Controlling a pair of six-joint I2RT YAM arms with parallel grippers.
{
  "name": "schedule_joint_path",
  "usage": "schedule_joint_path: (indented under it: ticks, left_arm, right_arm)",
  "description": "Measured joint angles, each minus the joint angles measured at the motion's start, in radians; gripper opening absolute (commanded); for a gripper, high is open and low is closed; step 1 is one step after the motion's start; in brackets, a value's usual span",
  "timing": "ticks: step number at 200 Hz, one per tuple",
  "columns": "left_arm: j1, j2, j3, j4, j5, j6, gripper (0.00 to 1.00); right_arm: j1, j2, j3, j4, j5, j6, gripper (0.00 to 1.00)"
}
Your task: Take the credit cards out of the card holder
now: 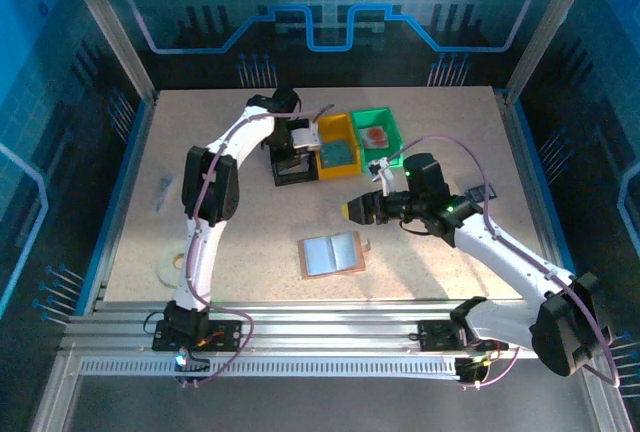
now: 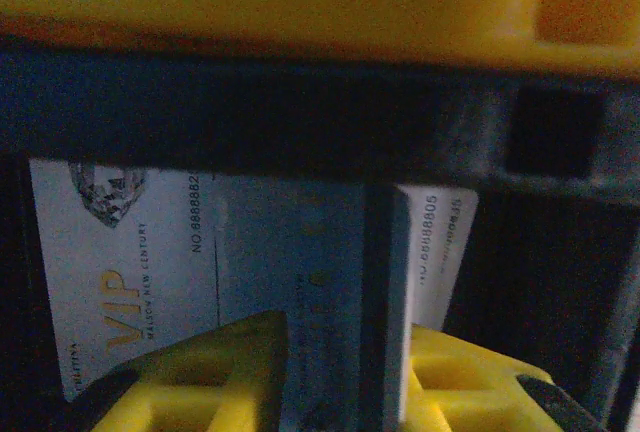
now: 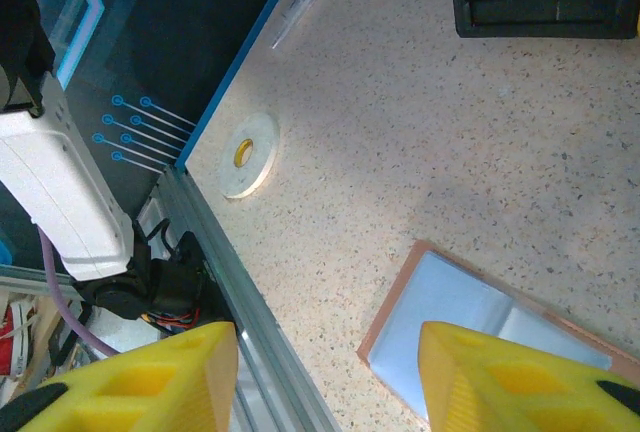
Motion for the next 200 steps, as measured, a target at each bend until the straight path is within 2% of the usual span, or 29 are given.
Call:
schedule_joint_path:
  ticks: [18, 83, 126, 149, 154, 158, 160, 172, 176, 184, 188, 189, 191, 200]
  left_arm:
    - [-0.006, 0.001, -0.001, 0.032, -0.038, 0.001, 0.39]
    - [-0.011, 0.0, -0.032, 0.224, -0.191, 0.016, 0.44]
    - [-0.021, -0.007, -0.056, 0.324, -0.231, 0.016, 0.57]
    - [-0.033, -0.043, -0.061, 0.376, -0.227, 0.005, 0.7]
    - [-0.036, -0.058, -0.064, 0.389, -0.224, -0.005, 0.78]
    - [-0.038, -0.069, -0.065, 0.396, -0.222, -0.005, 0.95]
    - [-0.039, -0.077, -0.065, 0.399, -0.22, -0.01, 0.98]
    - [-0.042, -0.123, -0.065, 0.423, -0.203, -0.044, 0.99]
    - [-0.042, -0.14, -0.065, 0.432, -0.196, -0.065, 0.99]
    - [-0.044, -0.18, -0.067, 0.451, -0.18, -0.092, 0.99]
    - [-0.044, -0.204, -0.072, 0.463, -0.171, -0.113, 0.99]
    - [-0.044, -0.209, -0.073, 0.464, -0.169, -0.116, 0.99]
    - [-0.044, -0.224, -0.076, 0.472, -0.163, -0.127, 0.99]
    - [-0.044, -0.29, -0.1, 0.502, -0.143, -0.184, 0.99]
  right_arm:
    - [0.0, 0.0, 0.0, 0.0, 0.0, 0.0, 0.51]
    - [-0.001, 0.002, 0.0, 0.007, -0.002, 0.0, 0.53]
    - [-0.001, 0.01, 0.0, 0.007, -0.008, 0.0, 0.58]
    - [-0.001, 0.01, 0.0, 0.007, -0.01, 0.003, 0.6]
    - [-0.001, 0.01, 0.0, 0.006, -0.011, 0.003, 0.61]
    - [-0.001, 0.01, 0.001, 0.006, -0.011, 0.003, 0.61]
    - [-0.001, 0.01, 0.001, 0.006, -0.011, 0.003, 0.62]
    - [-0.001, 0.01, 0.005, 0.006, -0.01, 0.003, 0.64]
    - [-0.001, 0.01, 0.006, 0.006, -0.01, 0.003, 0.66]
    - [-0.001, 0.008, 0.009, 0.006, -0.006, 0.004, 0.77]
    - [-0.001, 0.007, 0.012, 0.003, -0.006, -0.001, 0.87]
    - [-0.001, 0.007, 0.012, 0.003, -0.005, -0.003, 0.94]
    - [-0.001, 0.006, 0.014, 0.002, -0.003, 0.002, 0.99]
    - [-0.002, 0.001, 0.021, -0.005, 0.008, -0.005, 1.0]
